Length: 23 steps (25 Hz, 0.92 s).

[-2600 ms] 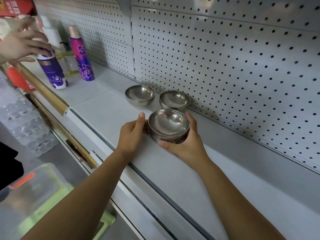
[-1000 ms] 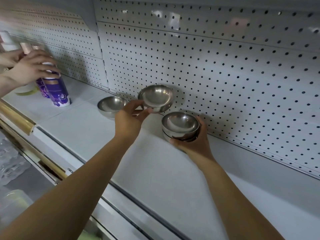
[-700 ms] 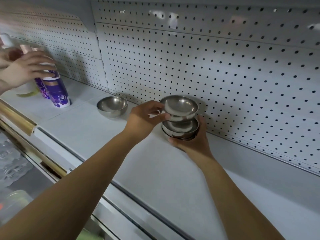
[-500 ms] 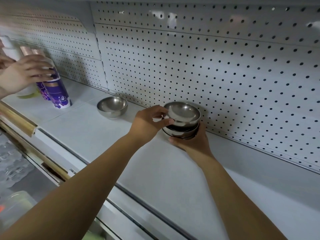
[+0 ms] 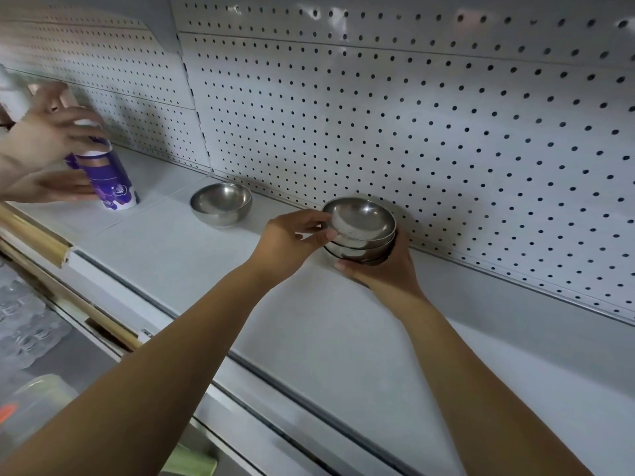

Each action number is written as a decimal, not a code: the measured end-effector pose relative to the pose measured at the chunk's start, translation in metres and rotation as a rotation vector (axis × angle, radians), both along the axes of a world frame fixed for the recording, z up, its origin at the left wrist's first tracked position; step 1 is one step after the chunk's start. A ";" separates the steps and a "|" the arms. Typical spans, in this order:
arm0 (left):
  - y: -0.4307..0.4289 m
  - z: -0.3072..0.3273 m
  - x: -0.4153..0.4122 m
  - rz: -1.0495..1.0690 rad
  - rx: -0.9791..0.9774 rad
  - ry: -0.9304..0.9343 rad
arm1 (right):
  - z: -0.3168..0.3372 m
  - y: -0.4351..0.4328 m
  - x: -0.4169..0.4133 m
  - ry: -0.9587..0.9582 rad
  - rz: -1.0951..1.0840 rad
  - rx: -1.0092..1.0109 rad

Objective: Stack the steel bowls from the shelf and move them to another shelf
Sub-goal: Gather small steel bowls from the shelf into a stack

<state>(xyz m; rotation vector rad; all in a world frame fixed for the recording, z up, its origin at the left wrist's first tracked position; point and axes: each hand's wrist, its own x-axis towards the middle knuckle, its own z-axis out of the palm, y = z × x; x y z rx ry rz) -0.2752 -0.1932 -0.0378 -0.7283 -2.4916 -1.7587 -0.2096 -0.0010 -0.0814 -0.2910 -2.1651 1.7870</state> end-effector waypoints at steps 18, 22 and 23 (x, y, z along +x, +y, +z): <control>-0.076 -0.041 -0.075 0.698 -0.232 -0.137 | 0.000 -0.004 -0.001 -0.080 0.041 0.085; -0.080 -0.040 -0.076 0.712 -0.229 -0.077 | 0.003 -0.006 0.000 -0.094 0.058 0.097; -0.081 -0.040 -0.074 0.724 -0.212 -0.046 | 0.004 -0.006 0.000 -0.095 0.061 0.096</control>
